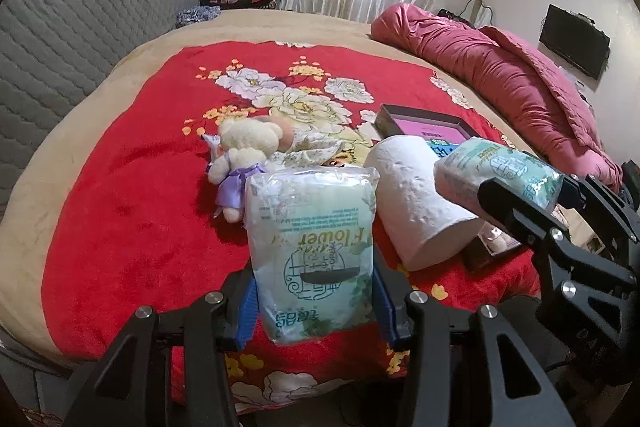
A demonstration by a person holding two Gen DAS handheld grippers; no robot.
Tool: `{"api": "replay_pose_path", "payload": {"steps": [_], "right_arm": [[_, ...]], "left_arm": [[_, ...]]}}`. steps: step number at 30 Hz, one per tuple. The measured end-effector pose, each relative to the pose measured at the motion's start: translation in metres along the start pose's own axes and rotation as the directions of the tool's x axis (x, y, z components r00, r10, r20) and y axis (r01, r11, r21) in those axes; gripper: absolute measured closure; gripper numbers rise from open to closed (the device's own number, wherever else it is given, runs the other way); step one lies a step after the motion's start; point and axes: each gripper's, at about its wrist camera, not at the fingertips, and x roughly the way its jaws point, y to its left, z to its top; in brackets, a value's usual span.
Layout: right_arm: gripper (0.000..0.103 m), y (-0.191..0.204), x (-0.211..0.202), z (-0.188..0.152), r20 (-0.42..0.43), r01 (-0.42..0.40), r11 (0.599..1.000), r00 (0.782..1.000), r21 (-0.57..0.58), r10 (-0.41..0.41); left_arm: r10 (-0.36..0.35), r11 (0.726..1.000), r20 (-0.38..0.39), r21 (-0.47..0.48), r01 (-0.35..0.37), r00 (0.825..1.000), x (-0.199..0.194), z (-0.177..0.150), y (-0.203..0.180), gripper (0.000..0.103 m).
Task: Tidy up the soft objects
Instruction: 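Carry both tissue packs toward the pink book tray with both tools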
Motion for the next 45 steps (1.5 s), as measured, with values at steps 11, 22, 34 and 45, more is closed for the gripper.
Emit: {"api": "replay_pose_path", "payload": {"steps": [11,22,34,45], "right_arm": [[0.051,-0.03,-0.022,-0.004,0.061,0.022,0.996,0.998,0.091,-0.027],[0.051,-0.057,-0.039,-0.005,0.13,0.045,0.984,0.989,0.171,-0.067],[0.051,-0.108,-0.047,-0.017,0.135,0.155,0.942,0.97,0.298,-0.202],[0.05,-0.167,-0.044,-0.043,0.064,0.268,0.867,0.944,0.42,-0.323]], "left_arm": [[0.007,1.0,0.028,0.023,-0.008,1.0,-0.014,0.006,-0.022,0.055],[-0.048,0.997,0.04,0.06,0.046,0.998,-0.018,0.016,-0.06,0.055],[-0.118,0.989,0.022,0.095,0.115,0.993,-0.009,0.029,-0.097,0.055],[-0.172,0.973,0.024,0.158,0.166,0.985,0.013,0.062,-0.146,0.055]]}}
